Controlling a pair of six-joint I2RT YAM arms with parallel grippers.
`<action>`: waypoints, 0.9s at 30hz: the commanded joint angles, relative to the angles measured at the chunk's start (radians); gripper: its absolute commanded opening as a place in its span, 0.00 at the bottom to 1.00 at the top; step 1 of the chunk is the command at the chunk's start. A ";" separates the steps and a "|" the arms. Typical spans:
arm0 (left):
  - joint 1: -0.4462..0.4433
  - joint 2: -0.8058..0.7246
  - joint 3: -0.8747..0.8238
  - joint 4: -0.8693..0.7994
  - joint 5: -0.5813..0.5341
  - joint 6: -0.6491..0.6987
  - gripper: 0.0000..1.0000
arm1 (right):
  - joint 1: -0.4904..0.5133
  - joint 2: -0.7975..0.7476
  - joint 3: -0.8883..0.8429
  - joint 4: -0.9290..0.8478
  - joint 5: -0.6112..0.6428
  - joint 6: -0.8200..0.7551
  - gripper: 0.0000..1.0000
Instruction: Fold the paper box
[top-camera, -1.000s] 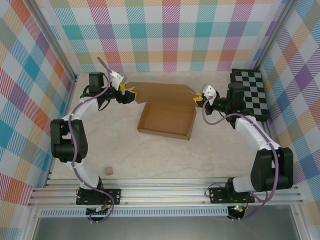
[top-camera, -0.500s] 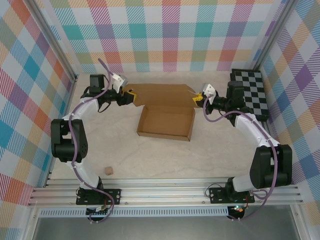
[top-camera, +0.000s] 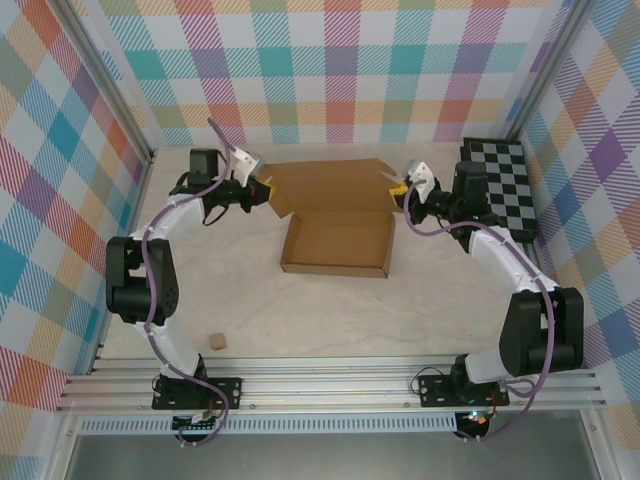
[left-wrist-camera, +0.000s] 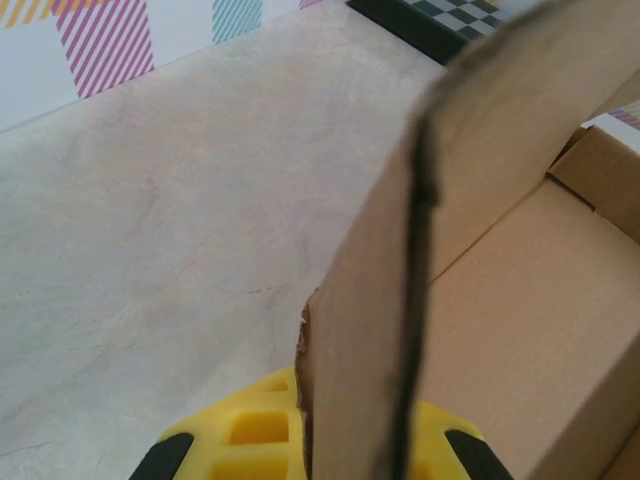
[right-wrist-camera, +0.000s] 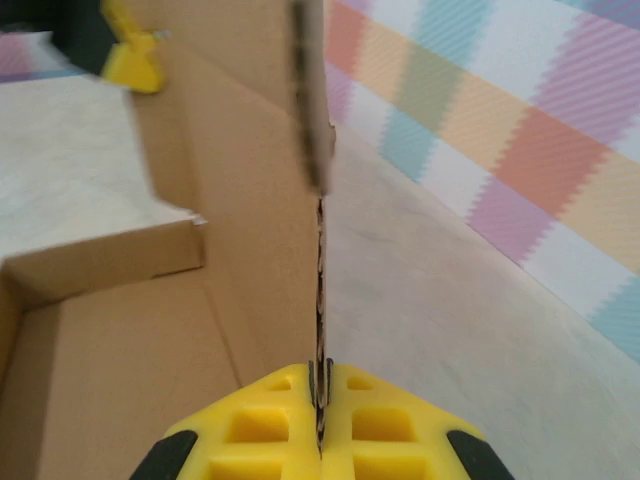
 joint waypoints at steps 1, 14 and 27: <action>-0.063 -0.037 -0.046 0.149 -0.150 -0.166 0.00 | 0.045 -0.003 -0.014 0.122 0.278 0.271 0.00; -0.349 -0.194 -0.267 0.366 -0.709 -0.573 0.00 | 0.206 0.053 -0.163 0.250 0.730 0.762 0.00; -0.530 -0.341 -0.522 0.573 -0.903 -0.666 0.00 | 0.271 -0.009 -0.391 0.431 0.737 0.783 0.00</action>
